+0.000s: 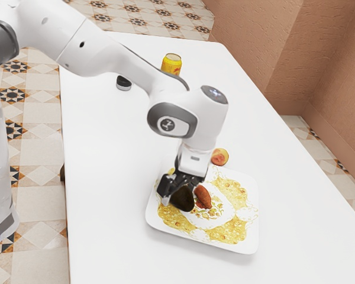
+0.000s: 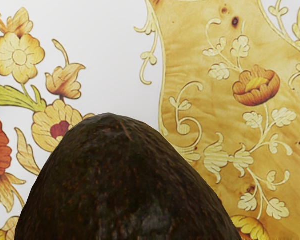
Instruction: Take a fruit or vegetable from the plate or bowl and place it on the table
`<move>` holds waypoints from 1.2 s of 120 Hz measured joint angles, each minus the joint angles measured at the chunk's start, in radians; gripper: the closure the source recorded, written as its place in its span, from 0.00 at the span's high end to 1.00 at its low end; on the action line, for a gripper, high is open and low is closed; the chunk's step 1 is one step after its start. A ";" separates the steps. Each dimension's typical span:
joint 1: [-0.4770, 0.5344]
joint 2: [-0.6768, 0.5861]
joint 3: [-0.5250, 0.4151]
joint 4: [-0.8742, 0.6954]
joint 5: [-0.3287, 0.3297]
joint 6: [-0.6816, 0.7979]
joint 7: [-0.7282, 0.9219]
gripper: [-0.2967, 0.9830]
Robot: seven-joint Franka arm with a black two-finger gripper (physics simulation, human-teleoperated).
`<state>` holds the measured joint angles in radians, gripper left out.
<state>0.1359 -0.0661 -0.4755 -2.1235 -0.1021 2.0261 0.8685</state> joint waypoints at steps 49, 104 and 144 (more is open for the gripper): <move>-0.002 -0.035 -0.004 0.066 0.017 0.026 -0.017 0.44; -0.437 0.509 -0.117 0.800 0.184 -0.142 -0.078 0.52; -0.487 0.520 -0.121 0.842 0.301 -0.239 -0.131 0.74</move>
<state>-0.3507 0.4535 -0.5969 -1.2814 0.1989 1.7872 0.7378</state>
